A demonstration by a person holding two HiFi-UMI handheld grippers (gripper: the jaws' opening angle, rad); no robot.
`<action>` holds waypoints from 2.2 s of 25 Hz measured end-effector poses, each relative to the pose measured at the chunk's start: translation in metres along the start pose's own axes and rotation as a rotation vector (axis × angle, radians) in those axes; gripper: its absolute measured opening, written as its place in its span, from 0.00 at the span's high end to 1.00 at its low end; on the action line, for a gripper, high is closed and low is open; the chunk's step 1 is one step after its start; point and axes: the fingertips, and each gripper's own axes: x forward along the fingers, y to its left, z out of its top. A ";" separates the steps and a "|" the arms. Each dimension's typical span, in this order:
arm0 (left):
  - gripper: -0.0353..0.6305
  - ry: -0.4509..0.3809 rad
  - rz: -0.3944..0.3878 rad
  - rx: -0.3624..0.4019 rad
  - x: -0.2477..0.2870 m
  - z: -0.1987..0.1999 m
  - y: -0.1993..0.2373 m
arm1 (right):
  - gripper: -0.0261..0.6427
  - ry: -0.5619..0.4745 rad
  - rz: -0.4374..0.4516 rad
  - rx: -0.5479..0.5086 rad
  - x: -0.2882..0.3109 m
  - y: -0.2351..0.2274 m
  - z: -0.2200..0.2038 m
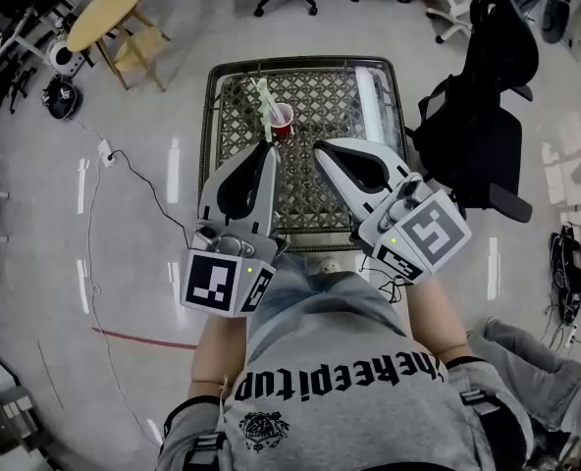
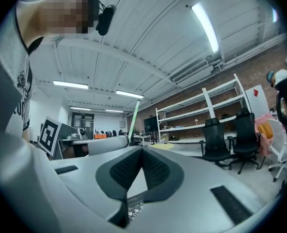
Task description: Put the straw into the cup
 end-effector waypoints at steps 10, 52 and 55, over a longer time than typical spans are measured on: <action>0.87 0.015 -0.077 -0.020 0.027 -0.007 0.029 | 0.95 0.011 -0.066 0.001 0.029 -0.019 -0.001; 0.87 0.098 -0.428 -0.168 0.117 -0.090 0.130 | 0.95 0.099 -0.442 0.099 0.115 -0.088 -0.064; 0.87 0.094 -0.446 -0.183 0.122 -0.099 0.135 | 0.95 0.109 -0.455 0.103 0.120 -0.092 -0.072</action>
